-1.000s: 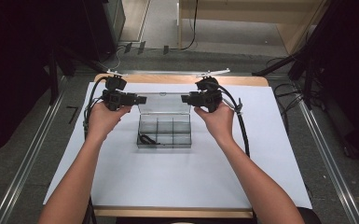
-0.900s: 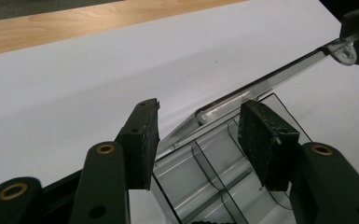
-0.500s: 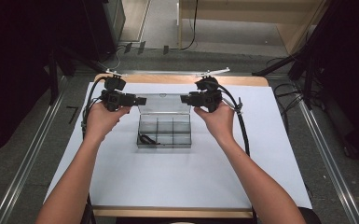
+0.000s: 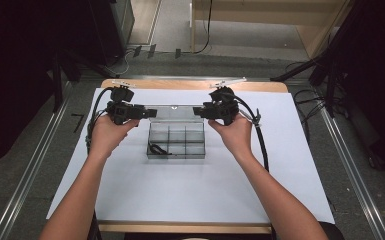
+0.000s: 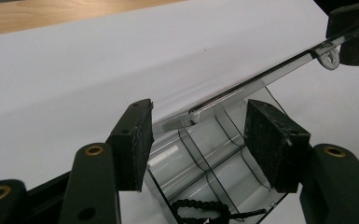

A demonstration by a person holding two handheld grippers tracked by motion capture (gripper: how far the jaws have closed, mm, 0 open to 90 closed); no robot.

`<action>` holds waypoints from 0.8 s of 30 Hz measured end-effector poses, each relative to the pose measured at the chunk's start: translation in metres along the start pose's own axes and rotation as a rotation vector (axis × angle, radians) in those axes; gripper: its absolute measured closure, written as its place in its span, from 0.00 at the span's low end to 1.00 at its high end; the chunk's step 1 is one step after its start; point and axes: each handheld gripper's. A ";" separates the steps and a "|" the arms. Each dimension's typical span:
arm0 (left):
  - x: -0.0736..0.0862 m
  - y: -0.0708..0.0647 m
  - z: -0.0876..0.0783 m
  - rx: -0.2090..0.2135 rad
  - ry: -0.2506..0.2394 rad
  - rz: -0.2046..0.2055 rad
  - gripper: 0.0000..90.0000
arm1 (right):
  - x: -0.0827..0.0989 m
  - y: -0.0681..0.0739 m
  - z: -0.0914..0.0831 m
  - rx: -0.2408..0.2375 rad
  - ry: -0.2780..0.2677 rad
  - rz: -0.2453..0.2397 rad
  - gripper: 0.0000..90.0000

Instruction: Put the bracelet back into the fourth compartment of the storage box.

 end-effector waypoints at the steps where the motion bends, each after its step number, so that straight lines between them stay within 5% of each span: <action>1: 0.001 0.000 0.000 0.001 0.004 0.004 0.48 | 0.001 0.000 -0.001 0.000 -0.001 0.004 0.59; 24: 0.022 -0.004 -0.008 0.010 0.008 -0.009 0.47 | 0.024 0.005 -0.011 -0.019 0.007 0.021 0.59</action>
Point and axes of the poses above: each handheld gripper's, and its own axes: z roughly forward along the jaws, x roughly out of its underside, y roughly to its left, and after that the axes turned 12 degrees about -y, right-handed
